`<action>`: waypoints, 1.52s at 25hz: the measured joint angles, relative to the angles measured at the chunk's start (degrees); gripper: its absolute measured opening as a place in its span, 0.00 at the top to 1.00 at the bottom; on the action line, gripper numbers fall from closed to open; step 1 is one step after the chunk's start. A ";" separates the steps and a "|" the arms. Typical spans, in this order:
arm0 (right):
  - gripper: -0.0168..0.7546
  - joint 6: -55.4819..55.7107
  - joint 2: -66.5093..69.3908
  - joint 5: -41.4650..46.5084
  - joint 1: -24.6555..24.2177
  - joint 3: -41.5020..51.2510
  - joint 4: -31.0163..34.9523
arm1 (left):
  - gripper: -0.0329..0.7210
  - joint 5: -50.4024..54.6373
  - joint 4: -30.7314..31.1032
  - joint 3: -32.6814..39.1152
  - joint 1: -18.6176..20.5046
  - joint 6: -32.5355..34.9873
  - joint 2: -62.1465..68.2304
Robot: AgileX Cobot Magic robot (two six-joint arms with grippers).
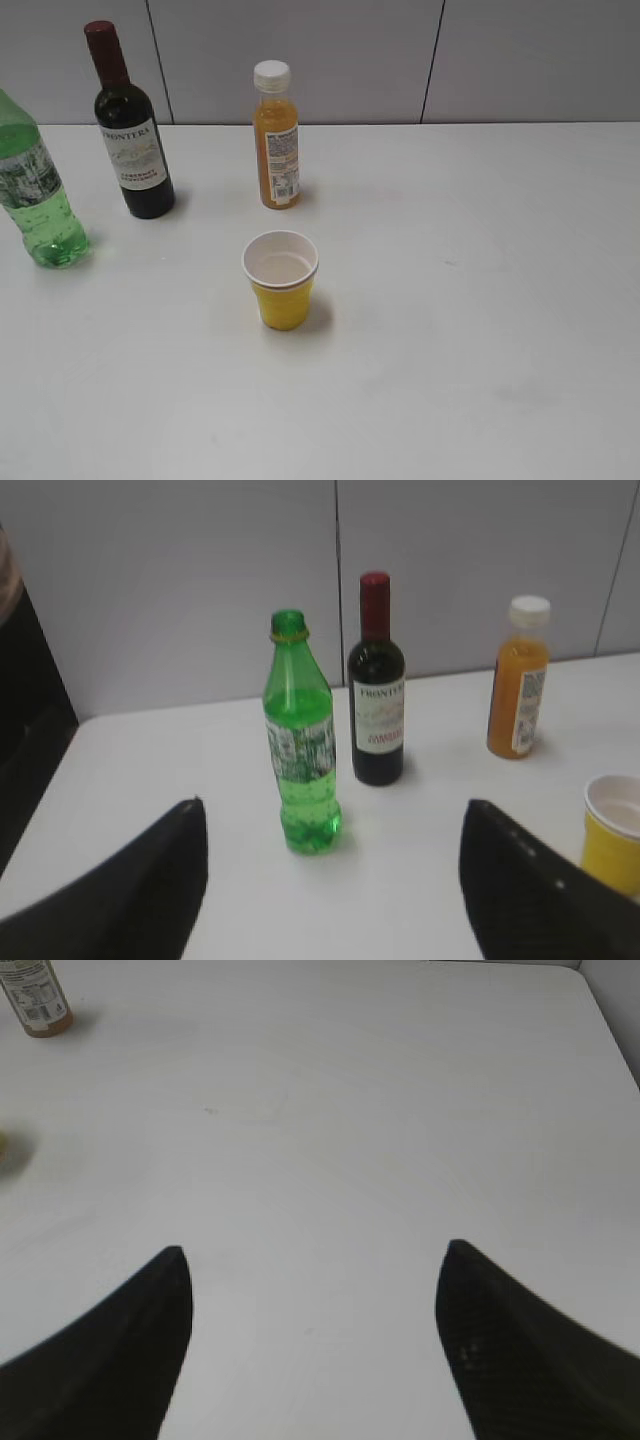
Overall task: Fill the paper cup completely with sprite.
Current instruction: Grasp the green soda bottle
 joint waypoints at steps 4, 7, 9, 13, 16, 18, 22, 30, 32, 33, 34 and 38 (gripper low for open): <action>0.22 0.00 0.00 0.00 0.00 0.00 0.06 | 0.14 -7.11 0.60 0.00 0.00 0.00 4.28; 0.22 0.00 0.00 0.00 0.00 0.00 0.06 | 0.14 -13.93 1.18 0.30 0.00 0.00 8.66; 0.22 0.00 0.00 0.00 0.00 0.00 0.06 | 0.14 -19.70 1.50 1.21 0.00 0.00 11.63; 0.22 0.00 0.00 0.00 0.00 0.00 0.06 | 0.15 -31.36 1.73 3.61 0.00 0.00 18.07; 0.22 0.00 0.00 0.00 0.00 0.00 0.12 | 0.16 -37.44 1.85 5.04 0.00 0.00 23.02; 0.22 0.00 0.00 0.00 0.00 0.00 0.12 | 0.16 -40.53 1.85 5.53 0.03 0.00 26.70; 0.22 0.00 0.00 0.00 0.00 0.00 0.12 | 0.17 -45.71 1.85 5.80 0.03 0.00 33.64; 0.22 0.00 0.00 0.00 0.00 0.00 0.12 | 0.17 -61.29 1.85 10.13 0.03 -0.46 47.23; 0.22 0.00 0.00 0.00 0.00 0.00 0.16 | 0.17 -66.73 1.85 12.44 0.03 -1.19 50.59; 0.22 0.00 0.00 0.00 0.00 0.00 0.16 | 0.17 -69.04 1.85 13.40 0.03 -1.82 52.36; 0.22 0.00 0.00 0.00 0.00 0.00 0.16 | 0.17 -70.82 1.85 13.92 0.03 -2.46 53.85; 0.22 0.00 0.00 0.00 0.00 0.00 0.16 | 0.17 -79.20 2.73 14.42 0.03 -5.28 61.34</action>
